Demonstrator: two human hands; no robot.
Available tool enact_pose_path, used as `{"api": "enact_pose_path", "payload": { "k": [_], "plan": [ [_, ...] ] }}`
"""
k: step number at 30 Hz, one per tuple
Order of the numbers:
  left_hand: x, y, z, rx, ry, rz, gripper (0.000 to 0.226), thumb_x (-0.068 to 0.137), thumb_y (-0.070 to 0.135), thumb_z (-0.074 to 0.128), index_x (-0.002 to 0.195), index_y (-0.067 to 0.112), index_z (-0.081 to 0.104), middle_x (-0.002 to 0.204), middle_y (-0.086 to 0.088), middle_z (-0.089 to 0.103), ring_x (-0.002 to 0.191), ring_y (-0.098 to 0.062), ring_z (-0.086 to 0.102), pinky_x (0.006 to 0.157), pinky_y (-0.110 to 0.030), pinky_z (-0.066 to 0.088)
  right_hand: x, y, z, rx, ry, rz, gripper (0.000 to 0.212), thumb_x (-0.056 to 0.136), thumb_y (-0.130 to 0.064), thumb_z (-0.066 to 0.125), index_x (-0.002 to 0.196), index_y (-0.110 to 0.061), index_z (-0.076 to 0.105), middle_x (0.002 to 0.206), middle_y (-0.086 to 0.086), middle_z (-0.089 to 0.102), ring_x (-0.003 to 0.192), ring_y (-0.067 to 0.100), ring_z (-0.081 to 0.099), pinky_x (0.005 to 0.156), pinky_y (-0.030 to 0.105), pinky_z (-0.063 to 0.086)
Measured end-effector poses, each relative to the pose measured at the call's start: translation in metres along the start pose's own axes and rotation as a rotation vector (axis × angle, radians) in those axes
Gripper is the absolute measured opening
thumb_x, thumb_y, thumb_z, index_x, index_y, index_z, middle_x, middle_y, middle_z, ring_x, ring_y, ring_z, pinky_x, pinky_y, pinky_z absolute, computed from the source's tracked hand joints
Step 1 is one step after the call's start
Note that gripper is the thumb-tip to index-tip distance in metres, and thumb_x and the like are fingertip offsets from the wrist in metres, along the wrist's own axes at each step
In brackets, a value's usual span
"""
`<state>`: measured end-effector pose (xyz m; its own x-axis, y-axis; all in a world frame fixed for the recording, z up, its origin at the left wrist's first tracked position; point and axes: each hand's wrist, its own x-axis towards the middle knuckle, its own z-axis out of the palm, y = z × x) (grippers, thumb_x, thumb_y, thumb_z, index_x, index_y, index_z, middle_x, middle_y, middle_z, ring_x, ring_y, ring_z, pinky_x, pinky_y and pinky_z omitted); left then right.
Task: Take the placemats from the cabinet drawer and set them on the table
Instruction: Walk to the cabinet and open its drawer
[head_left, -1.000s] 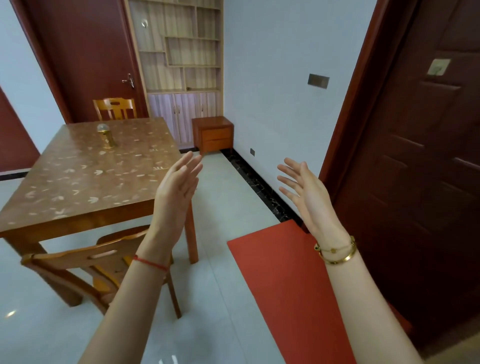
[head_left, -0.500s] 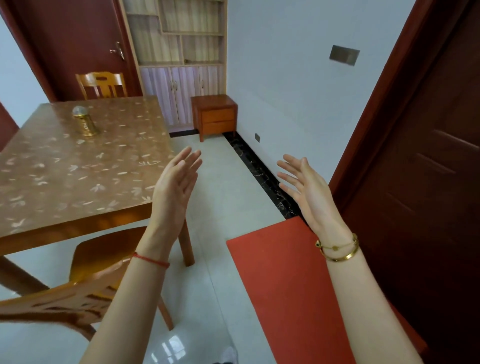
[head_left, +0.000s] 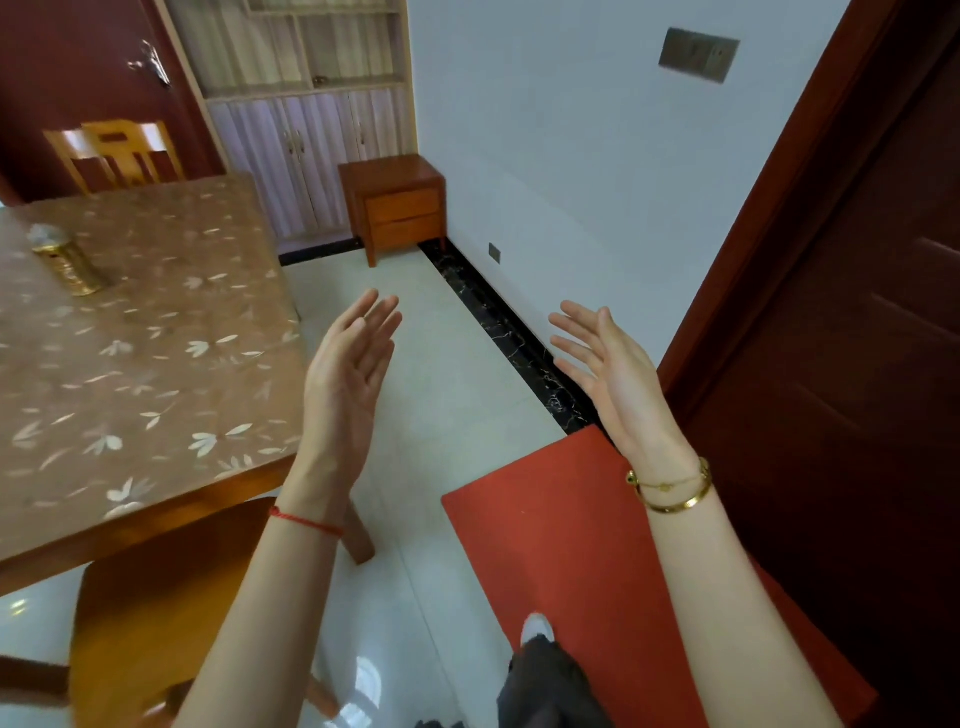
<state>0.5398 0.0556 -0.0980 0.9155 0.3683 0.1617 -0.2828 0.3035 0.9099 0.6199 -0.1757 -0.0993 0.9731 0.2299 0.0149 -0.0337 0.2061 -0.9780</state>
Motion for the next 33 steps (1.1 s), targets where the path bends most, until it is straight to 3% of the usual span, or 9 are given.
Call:
{"api": "enact_pose_path", "payload": {
  "k": [18, 33],
  "plan": [
    [0.26, -0.092, 0.078, -0.004, 0.19, 0.036, 0.041, 0.102, 0.019, 0.038, 0.142, 0.013, 0.049, 0.138, -0.002, 0.061, 0.129, -0.014, 0.057, 0.117, -0.037, 0.034, 0.315, -0.005, -0.065, -0.043, -0.175, 0.057, 0.048, 0.101, -0.042, 0.035, 0.134, -0.014, 0.054, 0.129, 0.0, 0.063, 0.121, 0.015, 0.058, 0.108, 0.04, 0.043],
    [0.466, -0.154, 0.077, 0.02, 0.283, 0.009, 0.041, 0.101, 0.025, 0.04, 0.14, 0.016, 0.049, 0.139, -0.001, 0.06, 0.129, -0.015, 0.056, 0.117, -0.037, 0.035, 0.544, 0.034, -0.051, -0.07, -0.244, 0.145, 0.046, 0.102, -0.042, 0.035, 0.134, -0.015, 0.054, 0.128, -0.001, 0.063, 0.121, 0.015, 0.058, 0.108, 0.04, 0.043]
  ]
}}
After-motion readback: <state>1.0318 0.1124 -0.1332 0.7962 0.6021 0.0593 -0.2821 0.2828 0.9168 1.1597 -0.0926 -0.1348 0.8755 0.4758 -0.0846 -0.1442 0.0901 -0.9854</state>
